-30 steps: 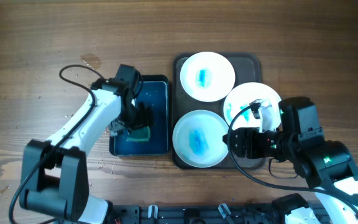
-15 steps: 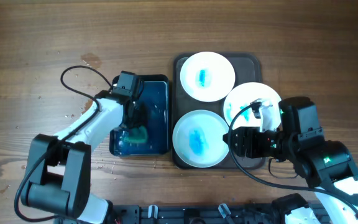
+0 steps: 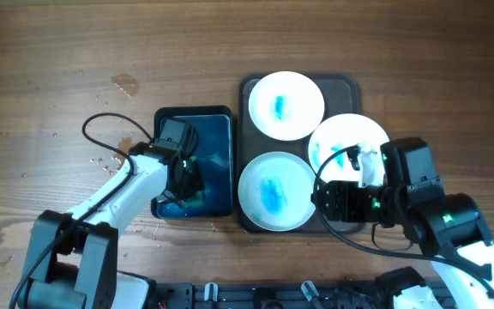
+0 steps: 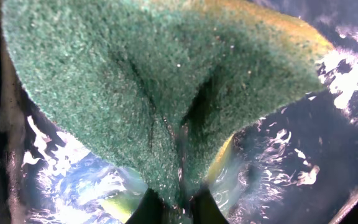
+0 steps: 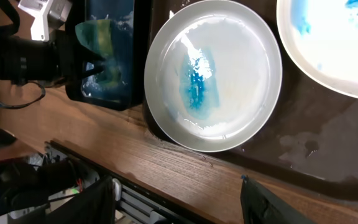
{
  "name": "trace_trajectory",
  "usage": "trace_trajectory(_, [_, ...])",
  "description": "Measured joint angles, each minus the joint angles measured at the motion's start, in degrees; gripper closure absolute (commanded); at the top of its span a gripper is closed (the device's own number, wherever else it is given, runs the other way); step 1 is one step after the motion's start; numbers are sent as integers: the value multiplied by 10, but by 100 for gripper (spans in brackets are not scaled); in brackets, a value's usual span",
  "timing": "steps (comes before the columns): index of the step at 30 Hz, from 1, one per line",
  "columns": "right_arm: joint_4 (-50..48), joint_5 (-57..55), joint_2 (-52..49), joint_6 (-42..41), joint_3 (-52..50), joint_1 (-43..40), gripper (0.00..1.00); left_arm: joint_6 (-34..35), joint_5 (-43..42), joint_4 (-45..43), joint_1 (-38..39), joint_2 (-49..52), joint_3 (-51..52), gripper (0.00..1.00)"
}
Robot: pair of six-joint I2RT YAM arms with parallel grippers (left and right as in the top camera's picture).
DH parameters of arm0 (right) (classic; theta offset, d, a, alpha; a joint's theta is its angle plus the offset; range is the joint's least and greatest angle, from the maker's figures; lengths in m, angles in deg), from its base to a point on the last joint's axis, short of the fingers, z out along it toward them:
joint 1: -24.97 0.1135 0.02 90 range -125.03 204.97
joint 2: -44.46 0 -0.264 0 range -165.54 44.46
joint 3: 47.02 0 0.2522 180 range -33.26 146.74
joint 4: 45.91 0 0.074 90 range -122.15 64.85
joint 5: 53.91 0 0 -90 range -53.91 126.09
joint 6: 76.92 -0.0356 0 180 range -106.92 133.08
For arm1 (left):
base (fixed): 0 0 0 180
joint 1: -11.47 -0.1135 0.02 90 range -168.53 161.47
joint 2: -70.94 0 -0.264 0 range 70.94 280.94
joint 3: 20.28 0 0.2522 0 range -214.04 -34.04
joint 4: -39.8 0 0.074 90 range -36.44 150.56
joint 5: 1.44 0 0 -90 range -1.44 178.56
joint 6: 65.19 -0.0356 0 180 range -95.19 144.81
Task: Clean dirty plates on tray and stack at the side
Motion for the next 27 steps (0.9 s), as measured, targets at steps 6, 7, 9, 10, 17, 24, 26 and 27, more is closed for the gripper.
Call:
trace_trajectory(6, [-5, -19, -6, -19, -1, 0, 29, 5, -1, 135, 0, 11, -127, 44])
trace_trajectory(7, [1, -31, -7, -23, -2, 0, 29, 6, -1, 145, 0, 10, -150, 45])
trace_trajectory(9, [16, -52, -22, -28, -6, 0, 29, 6, 0, 159, 0, 10, -155, 50])
trace_trajectory(10, [15, -56, -31, -29, -14, 0, 29, 6, 2, 157, 0, 10, -147, 51])
trace_trajectory(17, [-77, -67, -109, -34, -98, 0, 28, 35, 4, 9, 3, 7, -16, 96])
trace_trajectory(24, [-164, -81, -218, -34, -98, 0, 34, -10, 16, 132, 3, 2, -100, 96])
trace_trajectory(26, [-181, -83, -264, -34, -98, 0, 43, -24, 20, 173, 3, -16, -162, 96])
trace_trajectory(27, [-194, -83, -287, -33, -98, 2, 51, -31, 21, 189, 3, -28, -183, 96])
